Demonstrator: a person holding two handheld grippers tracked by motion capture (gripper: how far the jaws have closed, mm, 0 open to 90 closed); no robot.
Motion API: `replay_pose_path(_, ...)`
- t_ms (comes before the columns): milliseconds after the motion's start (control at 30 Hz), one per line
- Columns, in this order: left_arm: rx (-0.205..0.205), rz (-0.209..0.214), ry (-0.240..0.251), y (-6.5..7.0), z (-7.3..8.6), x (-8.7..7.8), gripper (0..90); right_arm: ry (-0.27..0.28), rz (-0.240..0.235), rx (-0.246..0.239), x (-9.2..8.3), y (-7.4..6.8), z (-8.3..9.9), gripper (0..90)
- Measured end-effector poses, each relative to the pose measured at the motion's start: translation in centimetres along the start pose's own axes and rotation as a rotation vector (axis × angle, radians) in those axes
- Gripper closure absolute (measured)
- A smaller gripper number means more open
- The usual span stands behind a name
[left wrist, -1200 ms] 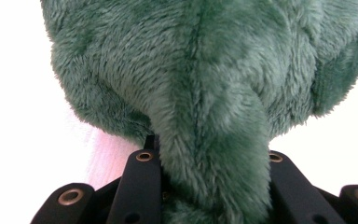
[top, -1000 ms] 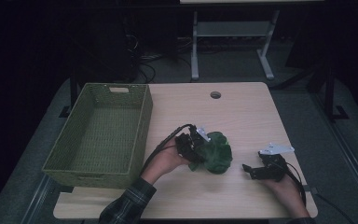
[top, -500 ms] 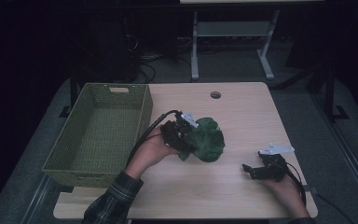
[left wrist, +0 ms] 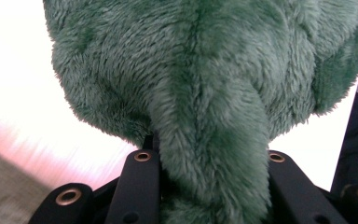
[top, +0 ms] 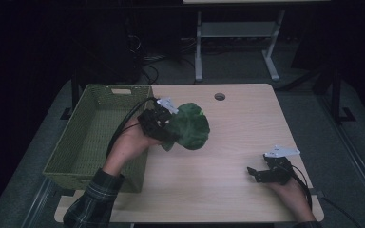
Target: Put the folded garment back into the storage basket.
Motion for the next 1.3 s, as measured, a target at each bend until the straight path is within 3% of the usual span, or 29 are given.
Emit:
replay_pose_path(333,-0.073,-0.094,0.032,-2.9,1.9,-3.8,70.1,0.000,0.000,0.000,0.0,0.0,0.0,13.5)
replay_pose_path(667,-0.150,-0.198,0.039,-6.0,5.5,-8.4,69.9,-0.022,0.001,0.000,0.2,0.0,0.2,2.8)
replay_pose_path(900,-0.202,-0.265,0.023,-7.7,8.4,-10.7,69.9,-0.028,0.009,-0.001,0.3,0.1,0.2,0.7)
replay_pose_path(1067,-0.250,-0.310,0.007,-8.9,11.1,-11.5,69.9,-0.028,0.009,-0.001,0.3,0.1,0.2,0.7)
replay_pose_path(1300,-0.302,-0.339,-0.023,-10.2,14.2,-10.9,69.8,-0.028,0.008,-0.001,0.3,0.1,0.2,0.7)
Point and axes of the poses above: each handheld gripper's, and its own axes: x roughly forward along the jaws, z roughly out of its underside, y roughly to its right, the point moved 10 cm from there along x, roughly forward along the jaws, and after that the axes turned 14 degrees about y, right-handed, at the moved point
